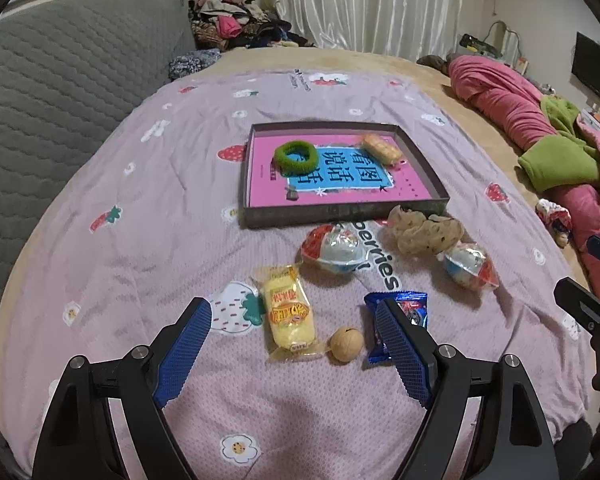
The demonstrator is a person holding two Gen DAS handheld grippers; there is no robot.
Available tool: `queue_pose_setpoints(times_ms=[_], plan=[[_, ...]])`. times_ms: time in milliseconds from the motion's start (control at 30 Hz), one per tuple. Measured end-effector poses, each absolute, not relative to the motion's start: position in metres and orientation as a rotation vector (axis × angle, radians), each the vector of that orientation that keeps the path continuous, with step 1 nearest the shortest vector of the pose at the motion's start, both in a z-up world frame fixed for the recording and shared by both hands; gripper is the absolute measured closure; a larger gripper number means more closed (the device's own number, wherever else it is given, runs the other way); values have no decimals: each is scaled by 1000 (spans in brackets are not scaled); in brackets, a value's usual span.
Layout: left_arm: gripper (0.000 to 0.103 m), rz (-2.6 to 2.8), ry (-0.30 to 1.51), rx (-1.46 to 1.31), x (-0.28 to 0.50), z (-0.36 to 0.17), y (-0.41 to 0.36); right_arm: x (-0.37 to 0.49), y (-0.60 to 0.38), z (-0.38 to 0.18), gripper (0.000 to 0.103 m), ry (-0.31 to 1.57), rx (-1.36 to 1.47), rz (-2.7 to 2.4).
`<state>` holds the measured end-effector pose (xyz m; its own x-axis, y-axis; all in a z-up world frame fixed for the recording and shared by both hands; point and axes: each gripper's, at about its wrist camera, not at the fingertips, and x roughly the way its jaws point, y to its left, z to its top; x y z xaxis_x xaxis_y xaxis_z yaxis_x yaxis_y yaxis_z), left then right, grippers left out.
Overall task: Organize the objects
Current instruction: 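Grasp blue Oreo packet with right tool while left tool approaches yellow snack packet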
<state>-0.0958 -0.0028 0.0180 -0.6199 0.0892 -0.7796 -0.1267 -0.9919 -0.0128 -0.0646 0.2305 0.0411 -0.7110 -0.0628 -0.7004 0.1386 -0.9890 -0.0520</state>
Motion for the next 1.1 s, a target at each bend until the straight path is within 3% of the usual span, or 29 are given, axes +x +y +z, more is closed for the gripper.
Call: queue_pose_setpoints(times_ms=[1100], plan=[[17,2684,6,-1427,-123,-40,-21,-81,159,-22,2,209,1242,-2700]])
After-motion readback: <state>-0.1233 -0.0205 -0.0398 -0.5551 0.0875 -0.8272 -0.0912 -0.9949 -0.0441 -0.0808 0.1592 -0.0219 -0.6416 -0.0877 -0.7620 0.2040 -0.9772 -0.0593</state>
